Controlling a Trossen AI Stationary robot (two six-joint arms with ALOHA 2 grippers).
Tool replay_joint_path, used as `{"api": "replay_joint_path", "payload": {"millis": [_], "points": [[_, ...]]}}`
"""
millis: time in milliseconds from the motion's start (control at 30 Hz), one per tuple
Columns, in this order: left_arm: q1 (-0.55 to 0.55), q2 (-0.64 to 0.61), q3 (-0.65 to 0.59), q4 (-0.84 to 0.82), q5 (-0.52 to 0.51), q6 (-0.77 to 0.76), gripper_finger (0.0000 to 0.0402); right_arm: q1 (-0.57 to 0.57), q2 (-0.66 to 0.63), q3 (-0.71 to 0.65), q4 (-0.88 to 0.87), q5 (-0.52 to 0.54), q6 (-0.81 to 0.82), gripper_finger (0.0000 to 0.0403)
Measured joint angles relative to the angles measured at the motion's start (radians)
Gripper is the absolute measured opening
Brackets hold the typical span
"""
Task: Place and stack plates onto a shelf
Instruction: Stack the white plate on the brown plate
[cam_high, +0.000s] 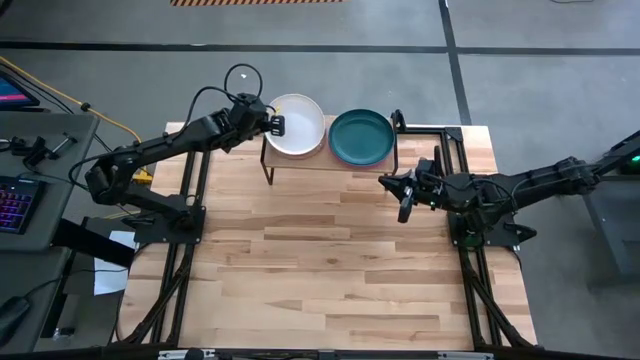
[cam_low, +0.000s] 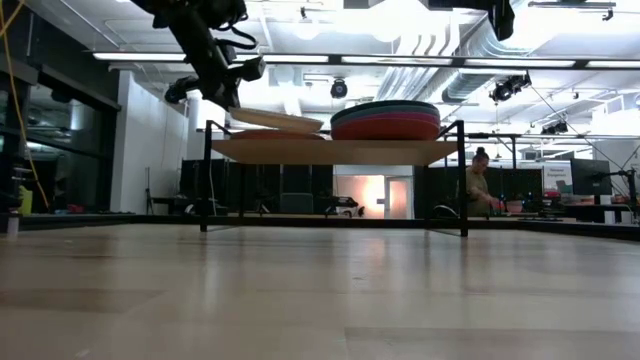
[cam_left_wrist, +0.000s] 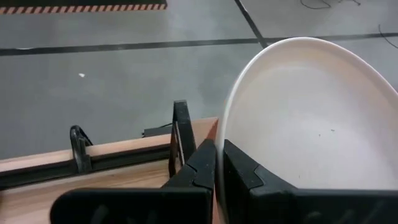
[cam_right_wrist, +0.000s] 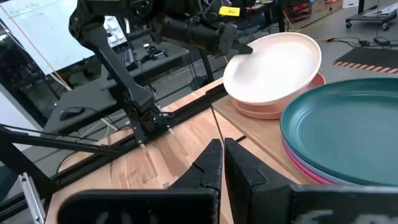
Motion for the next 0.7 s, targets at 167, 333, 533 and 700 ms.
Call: {"api": "replay_joint_path", "payload": {"millis": [167, 333, 533, 700], "points": [[0.0, 0.0, 0.0, 0.0, -0.002, 0.0, 0.0001, 0.0, 0.0, 0.0, 0.0, -0.001, -0.031, 0.0], [0.0, 0.011, 0.001, 0.004, -0.002, 0.0, 0.0007, 0.0, 0.0, 0.0, 0.0, -0.001, -0.042, 0.0], [0.0, 0.052, 0.001, 0.003, 0.027, -0.018, 0.0019, 0.0, 0.0, 0.0, -0.012, -0.001, -0.042, 0.0], [-0.001, 0.056, 0.001, 0.01, 0.035, -0.045, 0.0021, 0.0, 0.0, 0.0, -0.02, -0.002, -0.028, 0.0]]}}
